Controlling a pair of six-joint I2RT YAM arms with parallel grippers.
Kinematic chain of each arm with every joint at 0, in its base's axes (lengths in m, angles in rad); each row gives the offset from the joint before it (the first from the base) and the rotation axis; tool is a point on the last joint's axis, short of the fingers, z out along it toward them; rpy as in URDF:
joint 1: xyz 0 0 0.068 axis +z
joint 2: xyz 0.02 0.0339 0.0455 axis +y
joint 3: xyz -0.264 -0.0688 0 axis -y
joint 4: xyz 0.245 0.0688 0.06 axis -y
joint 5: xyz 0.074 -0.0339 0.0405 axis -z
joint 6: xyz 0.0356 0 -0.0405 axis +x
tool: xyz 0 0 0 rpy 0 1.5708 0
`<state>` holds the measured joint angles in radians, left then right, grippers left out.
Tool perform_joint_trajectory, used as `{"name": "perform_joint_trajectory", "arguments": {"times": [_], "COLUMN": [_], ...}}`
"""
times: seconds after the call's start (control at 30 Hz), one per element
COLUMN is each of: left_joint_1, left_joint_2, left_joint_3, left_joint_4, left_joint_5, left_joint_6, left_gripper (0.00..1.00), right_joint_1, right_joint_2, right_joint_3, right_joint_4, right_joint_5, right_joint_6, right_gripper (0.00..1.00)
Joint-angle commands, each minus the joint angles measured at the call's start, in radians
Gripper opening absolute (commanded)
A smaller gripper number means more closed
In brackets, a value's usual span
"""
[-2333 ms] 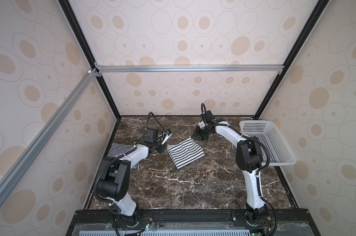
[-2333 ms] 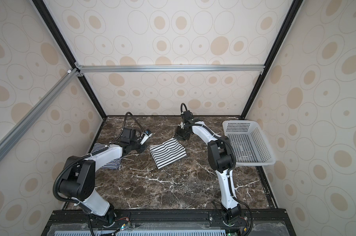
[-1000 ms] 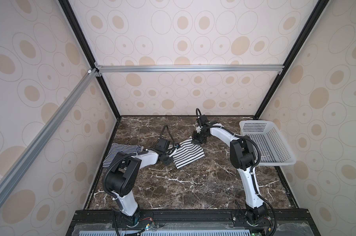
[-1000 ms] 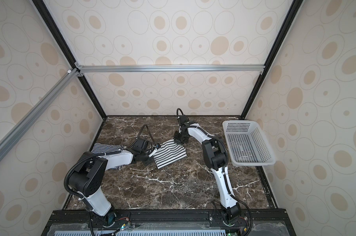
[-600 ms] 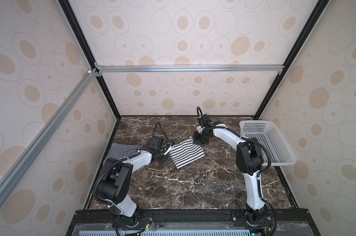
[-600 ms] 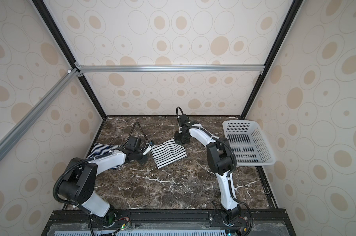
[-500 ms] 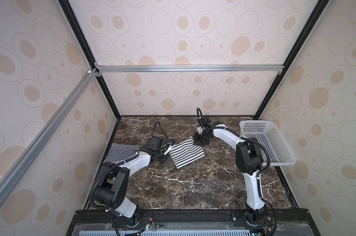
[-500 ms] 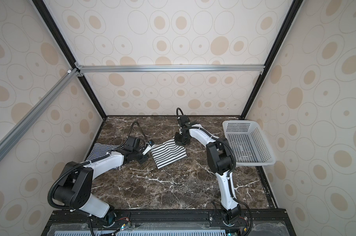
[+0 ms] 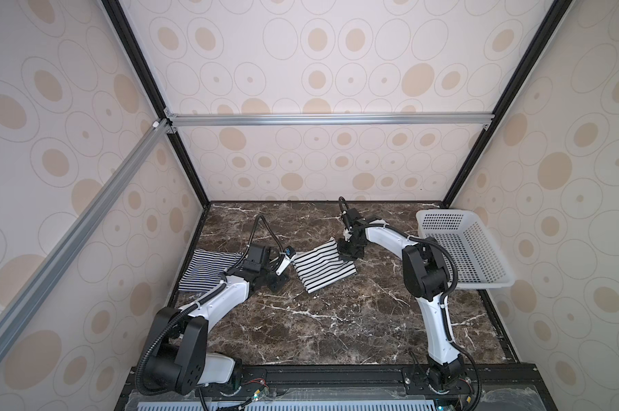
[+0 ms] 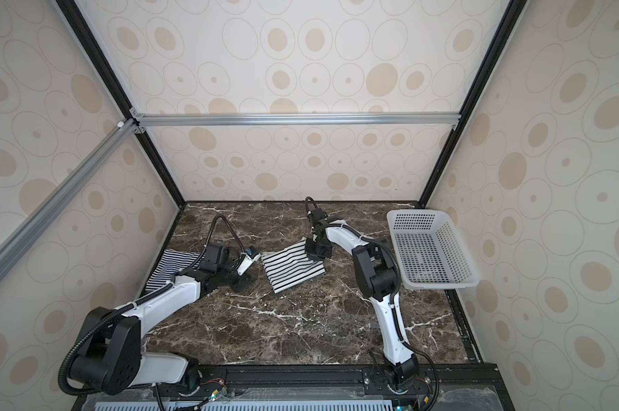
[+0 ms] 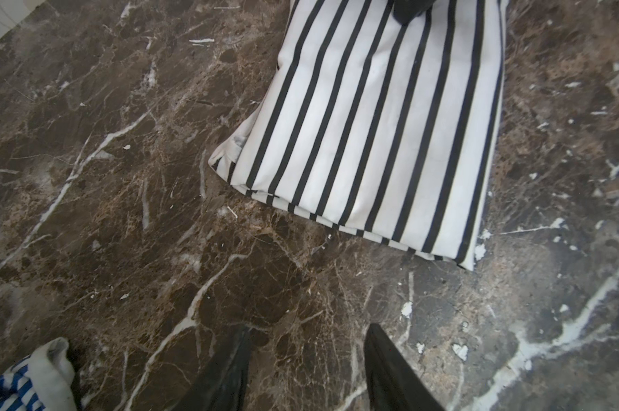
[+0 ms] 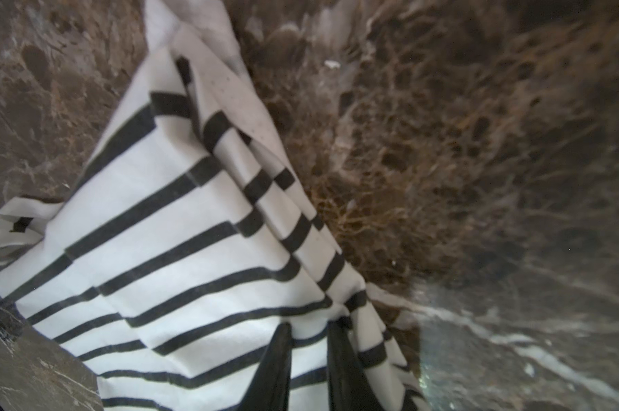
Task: Fold and stack tank tops
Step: Rotate the tank top at the center of the table.
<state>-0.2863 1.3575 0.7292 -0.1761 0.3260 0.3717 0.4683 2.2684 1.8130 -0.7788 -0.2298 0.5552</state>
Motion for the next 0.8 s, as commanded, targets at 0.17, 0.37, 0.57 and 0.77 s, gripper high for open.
{"name": "perform_joint_trajectory", "arguments": {"times": [0.17, 0.37, 0.57, 0.77], "left_joint_1": [0.106, 0.226, 0.284, 0.319], "left_joint_2": [0.031, 0.078, 0.120, 0.147], "left_joint_3": [0.012, 0.044, 0.071, 0.057], "left_joint_4": [-0.031, -0.063, -0.104, -0.139], "left_joint_5": [0.137, 0.233, 0.235, 0.226], "left_joint_6": [-0.052, -0.065, -0.052, -0.028], "left_gripper": [0.57, 0.60, 0.61, 0.61], "right_joint_1": [0.084, 0.175, 0.263, 0.319], "right_joint_2": [-0.067, -0.138, -0.184, -0.258], "right_joint_3": [-0.165, -0.305, -0.392, -0.409], "right_joint_4": [-0.001, 0.109, 0.242, 0.268], "right_joint_5": [0.043, 0.038, -0.003, 0.041], "right_joint_6": [0.049, 0.219, 0.370, 0.417], "right_gripper": [0.22, 0.21, 0.20, 0.20]}}
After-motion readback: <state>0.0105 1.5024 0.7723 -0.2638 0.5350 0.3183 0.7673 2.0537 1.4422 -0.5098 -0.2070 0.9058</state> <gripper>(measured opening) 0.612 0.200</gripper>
